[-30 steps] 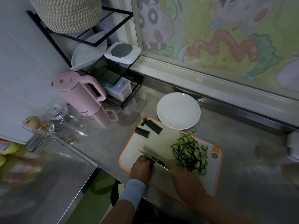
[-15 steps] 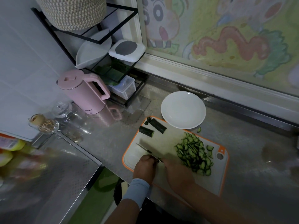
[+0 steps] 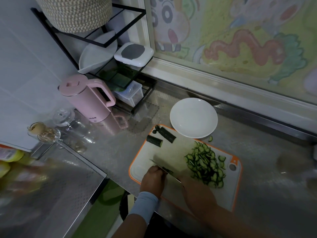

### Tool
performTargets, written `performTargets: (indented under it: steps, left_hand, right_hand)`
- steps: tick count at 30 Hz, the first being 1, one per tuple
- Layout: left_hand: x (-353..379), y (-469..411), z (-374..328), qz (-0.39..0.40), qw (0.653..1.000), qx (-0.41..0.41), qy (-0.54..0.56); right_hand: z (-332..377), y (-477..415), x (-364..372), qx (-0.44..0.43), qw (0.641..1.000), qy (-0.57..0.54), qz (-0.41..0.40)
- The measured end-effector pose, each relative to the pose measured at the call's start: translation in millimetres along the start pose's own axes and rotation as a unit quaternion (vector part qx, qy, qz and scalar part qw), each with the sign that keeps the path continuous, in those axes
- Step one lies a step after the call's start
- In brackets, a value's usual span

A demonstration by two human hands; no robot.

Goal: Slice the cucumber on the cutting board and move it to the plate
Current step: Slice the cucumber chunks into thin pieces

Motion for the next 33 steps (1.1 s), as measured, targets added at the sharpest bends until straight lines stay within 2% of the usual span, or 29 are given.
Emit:
performTargets:
  steps: [4,5,6,8,10,16,20,22,25,28,30,31,33]
  left_hand:
    - [-0.1,-0.2,0.8,0.003,1.000,-0.004,0.010]
    - [-0.8,-0.3,0.2,0.004,1.000,-0.005,0.009]
    - [-1.4,-0.7,0.0,0.005,1.000,-0.004,0.008]
    - [-2.0,-0.9,0.1,0.001,1.000,-0.002,0.009]
    - [-2.5,0.3,-0.2,0.000,1.000,-0.002,0.013]
    - [-1.8,0.6,-0.2,-0.021,1.000,0.002,0.009]
    - [-3.2,0.1,-1.6,-0.025,1.000,0.013,-0.010]
    - [-1.4,-1.2,0.8,-0.019,1.000,0.011,-0.013]
    - [-0.7,-0.9,-0.1,-0.013,1.000,0.011,-0.004]
    - [-4.5,-0.7,-3.1,-0.020,1.000,0.018,0.001]
    - [-6.0,-1.5,-6.1,-0.026,0.999,0.045,-0.009]
    - [-6.0,-2.1,-6.1,-0.026,0.998,0.050,-0.010]
    - [-3.2,-2.1,-3.2,-0.029,0.998,0.046,-0.013]
  right_hand:
    - [18.0,-21.3,8.5,-0.026,1.000,0.014,0.002]
    - [19.6,-27.7,5.0,-0.017,1.000,0.010,-0.002]
    - [19.3,-33.1,3.9,0.007,0.999,0.025,0.034]
    - [15.0,-32.9,7.0,0.030,0.998,0.024,0.052]
    - [9.8,-28.5,7.9,0.039,0.998,0.025,0.053]
    - [6.8,-1.1,-11.7,0.003,0.999,-0.038,-0.031]
    - [-2.6,2.7,-6.2,0.029,0.998,-0.061,-0.008]
    - [-1.4,1.3,-1.1,0.027,0.999,-0.021,0.005]
    - [7.5,-11.9,-3.8,-0.009,0.999,0.012,-0.046]
    - [21.9,-24.7,-9.4,-0.030,0.997,0.044,-0.051]
    - [25.2,-30.4,-7.7,-0.011,0.999,0.038,-0.019]
    - [26.2,-29.9,-9.7,-0.016,0.998,0.038,-0.040]
    - [20.7,-25.4,-8.4,0.007,0.999,0.023,-0.024]
Point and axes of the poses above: each hand's wrist, its own y-axis away from the middle knuckle, its own x-axis out of the palm, z = x × y, the point moved 7 cm from there along -y, towards the middle knuckle, and after that the axes turned 6 degrees about -y, right-handed, at the moved point
